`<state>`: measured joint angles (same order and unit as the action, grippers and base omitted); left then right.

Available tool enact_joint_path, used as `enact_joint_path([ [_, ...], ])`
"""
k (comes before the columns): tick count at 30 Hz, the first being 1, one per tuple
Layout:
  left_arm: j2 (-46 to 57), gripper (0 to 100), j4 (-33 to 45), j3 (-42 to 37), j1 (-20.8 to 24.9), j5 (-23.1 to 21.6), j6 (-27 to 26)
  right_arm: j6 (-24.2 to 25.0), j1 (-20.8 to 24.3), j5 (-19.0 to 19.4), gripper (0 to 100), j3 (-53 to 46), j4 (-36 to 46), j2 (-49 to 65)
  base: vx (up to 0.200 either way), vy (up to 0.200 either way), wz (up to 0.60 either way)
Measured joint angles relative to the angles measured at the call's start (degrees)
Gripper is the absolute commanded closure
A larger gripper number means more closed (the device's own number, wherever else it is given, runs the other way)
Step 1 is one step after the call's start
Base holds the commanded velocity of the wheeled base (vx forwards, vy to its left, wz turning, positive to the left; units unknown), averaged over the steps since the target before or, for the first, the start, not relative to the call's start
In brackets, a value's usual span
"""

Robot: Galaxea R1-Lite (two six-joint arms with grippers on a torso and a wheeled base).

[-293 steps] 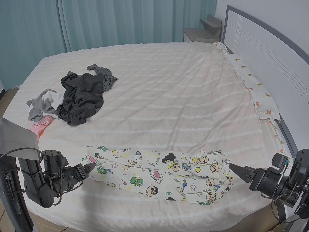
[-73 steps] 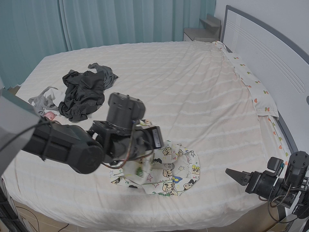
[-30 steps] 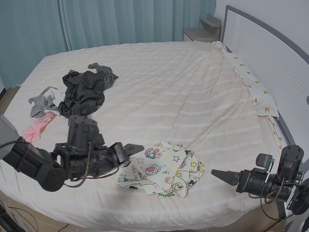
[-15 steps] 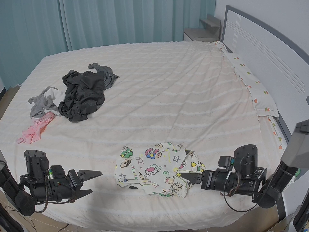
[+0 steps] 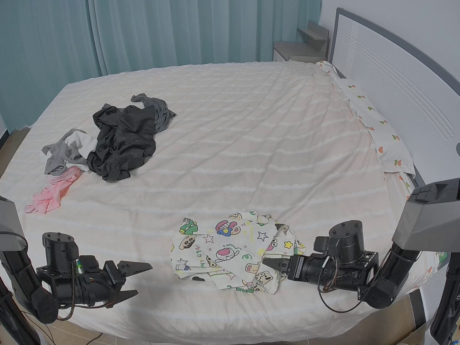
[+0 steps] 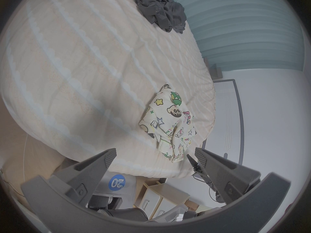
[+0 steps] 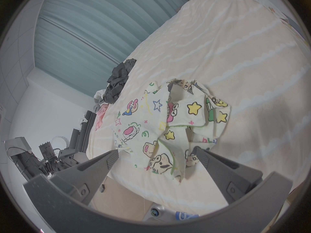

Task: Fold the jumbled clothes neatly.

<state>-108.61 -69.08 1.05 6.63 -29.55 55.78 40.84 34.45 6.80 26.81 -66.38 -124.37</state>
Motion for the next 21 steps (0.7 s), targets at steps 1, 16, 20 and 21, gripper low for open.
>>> enact_joint_path([
  [1,-0.21,0,0.00,-0.01,0.04,0.02,-0.06,0.00,0.13,-0.05,0,0.61,0.00,-0.27,0.000,0.000,0.00],
  [16,-1.32,0,-0.09,-0.04,0.23,0.00,-0.30,-0.09,1.18,-0.16,0,8.06,0.17,-4.57,0.000,0.000,0.00],
  [20,-1.38,0,-0.07,-0.04,0.23,0.02,-0.33,-0.22,1.88,-0.16,0,9.70,0.44,-6.10,0.000,0.000,0.00],
  [21,-1.40,0,-0.09,-0.04,0.23,0.00,-0.33,-0.24,2.01,-0.16,0,10.18,0.52,-6.53,0.000,0.000,0.00],
])
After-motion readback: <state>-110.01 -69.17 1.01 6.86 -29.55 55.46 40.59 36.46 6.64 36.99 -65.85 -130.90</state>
